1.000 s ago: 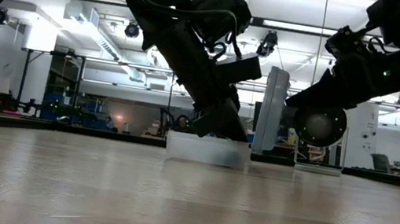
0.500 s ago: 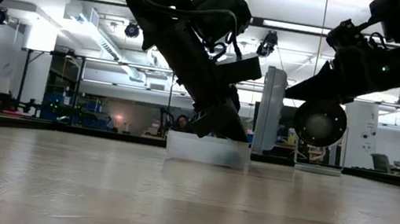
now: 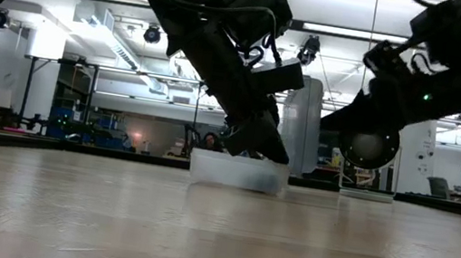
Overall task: Pick & place school supplies into a supply box
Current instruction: Close the supply box
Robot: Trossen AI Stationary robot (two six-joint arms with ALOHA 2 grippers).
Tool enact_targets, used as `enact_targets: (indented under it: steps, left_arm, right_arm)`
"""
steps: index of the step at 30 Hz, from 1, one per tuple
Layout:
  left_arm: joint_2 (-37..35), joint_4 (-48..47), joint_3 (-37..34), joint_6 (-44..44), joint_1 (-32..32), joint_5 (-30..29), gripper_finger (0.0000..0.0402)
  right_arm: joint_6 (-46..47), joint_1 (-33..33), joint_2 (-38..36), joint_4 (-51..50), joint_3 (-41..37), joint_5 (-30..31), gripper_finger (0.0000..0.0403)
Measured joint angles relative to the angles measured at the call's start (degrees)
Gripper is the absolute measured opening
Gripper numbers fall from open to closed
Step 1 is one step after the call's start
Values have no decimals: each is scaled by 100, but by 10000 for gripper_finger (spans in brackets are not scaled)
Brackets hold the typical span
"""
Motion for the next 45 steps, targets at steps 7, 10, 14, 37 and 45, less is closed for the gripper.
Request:
enact_targets:
  steps: [7,10,14,37,45]
  left_arm:
    - [-2,-50,0,14,-4,-46,0]
    - [-32,-92,0,22,-4,-49,0]
    - [-143,-129,2,22,-9,-165,0]
    - [-945,-1255,-11,-27,-156,-1502,0]
    - [-1415,-1681,-59,11,-427,-3315,0]
  right_arm:
    - [-20,-4,677,644,23,6,68]
    - [-23,-4,750,708,27,-8,68]
    - [-22,-2,698,695,27,-38,68]
    - [-57,2,631,934,29,-49,68]
    - [-61,4,633,1169,36,-409,68]
